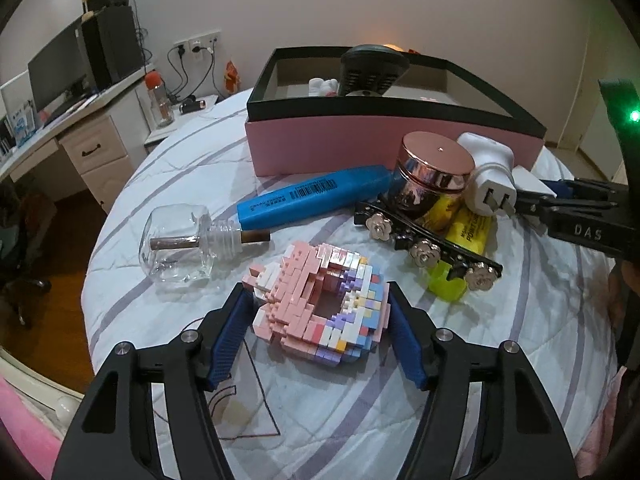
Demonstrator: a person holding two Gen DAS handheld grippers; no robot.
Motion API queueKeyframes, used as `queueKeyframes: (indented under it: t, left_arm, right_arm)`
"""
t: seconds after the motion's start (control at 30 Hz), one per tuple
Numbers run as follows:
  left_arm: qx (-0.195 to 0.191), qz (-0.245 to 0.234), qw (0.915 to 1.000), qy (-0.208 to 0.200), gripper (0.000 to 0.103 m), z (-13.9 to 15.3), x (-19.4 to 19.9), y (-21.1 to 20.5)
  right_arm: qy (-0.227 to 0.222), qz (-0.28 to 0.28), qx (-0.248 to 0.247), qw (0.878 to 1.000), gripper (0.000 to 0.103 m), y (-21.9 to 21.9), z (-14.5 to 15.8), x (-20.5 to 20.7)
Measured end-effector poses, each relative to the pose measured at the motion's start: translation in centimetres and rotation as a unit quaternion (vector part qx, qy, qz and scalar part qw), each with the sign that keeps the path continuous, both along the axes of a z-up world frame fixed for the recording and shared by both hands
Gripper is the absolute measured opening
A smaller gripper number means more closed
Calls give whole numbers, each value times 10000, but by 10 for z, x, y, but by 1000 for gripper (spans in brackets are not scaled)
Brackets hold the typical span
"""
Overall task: Organize rigid objects
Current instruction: 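Grasp the pink block donut with the left tool while the right tool grasps the white charger, then lift the block donut with the left tool while the right tool lifts the white charger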
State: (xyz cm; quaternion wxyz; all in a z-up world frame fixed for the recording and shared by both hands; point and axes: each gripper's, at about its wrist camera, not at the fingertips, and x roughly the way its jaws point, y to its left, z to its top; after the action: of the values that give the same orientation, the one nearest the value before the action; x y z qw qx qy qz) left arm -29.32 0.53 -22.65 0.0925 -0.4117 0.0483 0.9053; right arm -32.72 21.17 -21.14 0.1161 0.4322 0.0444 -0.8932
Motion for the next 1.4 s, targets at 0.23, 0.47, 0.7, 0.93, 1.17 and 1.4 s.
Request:
queueKeyframes:
  t: [0.23,0.47,0.7,0.93,1.17,1.4]
  left_arm:
    - [48,-20,10000,-51,67,4,14,-1]
    - [63,-46,10000,33,67,12,31,1]
    - [209,-16,9991,374,67,38,44,2]
    - [310,-95,9953,914,67,76,61,6]
    - [579,-53,9858,1576,67,128,77,6]
    - [823,18,9660,2450,67,181,107,3]
  right_arm:
    - [61,-12,-152,9999,42,11,2,25]
    - [215,-153,-290,9992,42,18,6,51]
    - [582,-228,-575,9964,42,20,26,65]
    - [1284,-127,-692,9892,42,15,67,86]
    - [1844,16,-797,9796,42,6,114,108]
    - [2709,167,-780,9593,42,-5,171,143]
